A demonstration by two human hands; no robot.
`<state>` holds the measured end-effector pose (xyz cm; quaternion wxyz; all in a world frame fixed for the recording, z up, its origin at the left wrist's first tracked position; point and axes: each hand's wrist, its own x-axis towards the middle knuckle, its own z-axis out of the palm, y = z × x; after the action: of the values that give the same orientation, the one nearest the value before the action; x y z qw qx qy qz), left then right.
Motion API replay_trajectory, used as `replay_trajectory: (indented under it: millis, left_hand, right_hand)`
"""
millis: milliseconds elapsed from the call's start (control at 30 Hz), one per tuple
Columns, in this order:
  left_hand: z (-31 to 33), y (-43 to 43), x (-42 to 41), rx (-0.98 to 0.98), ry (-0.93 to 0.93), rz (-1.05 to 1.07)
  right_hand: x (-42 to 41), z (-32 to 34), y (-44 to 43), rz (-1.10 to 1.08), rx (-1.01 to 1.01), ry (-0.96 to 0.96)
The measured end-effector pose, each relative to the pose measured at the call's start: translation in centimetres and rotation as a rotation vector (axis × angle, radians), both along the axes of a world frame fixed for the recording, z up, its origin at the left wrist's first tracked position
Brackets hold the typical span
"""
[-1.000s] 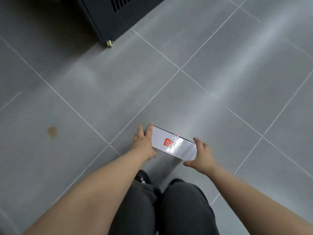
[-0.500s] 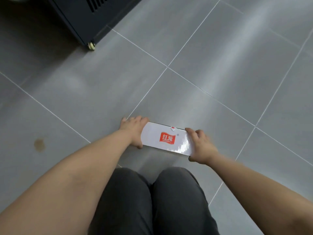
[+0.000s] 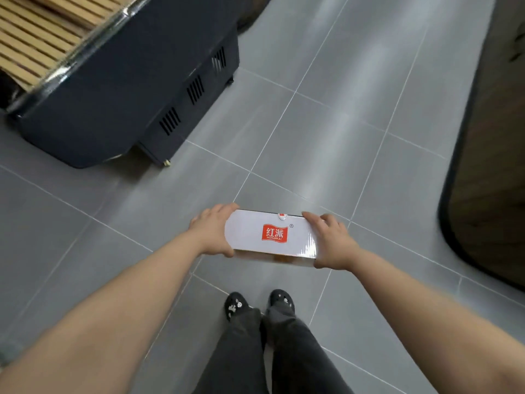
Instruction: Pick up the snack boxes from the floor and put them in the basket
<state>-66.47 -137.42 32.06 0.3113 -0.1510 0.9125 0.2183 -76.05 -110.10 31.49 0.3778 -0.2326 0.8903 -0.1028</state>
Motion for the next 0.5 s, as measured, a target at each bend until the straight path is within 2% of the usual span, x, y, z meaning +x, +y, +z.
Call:
replay_trajectory:
  millis: [133,233,300,400,500]
  left_hand:
    - [6.7,-0.3,-0.1,0.347,0.000,0.144]
    - [10.2,0.3,-0.4,0.776,0.000,0.423]
    - [11.2,0.6,-0.9,1.004,0.023,0.565]
    - [12.4,1.1,-1.5,1.180,0.013,0.543]
    - [13.8,1.8,-1.3,1.174,0.004,0.393]
  right_hand:
    - [0.5,7.1,3.1,-0.169,-0.198,-0.207]
    - [2.5,11.3,4.8,-0.449,-0.420,-0.404]
    - [4.4,12.8,5.2,-0.648,-0.601,-0.467]
    - [8.1,14.3,5.6,-0.861,-0.805,-0.437]
    - [11.3,15.3,6.2,-0.975,-0.919,-0.410]
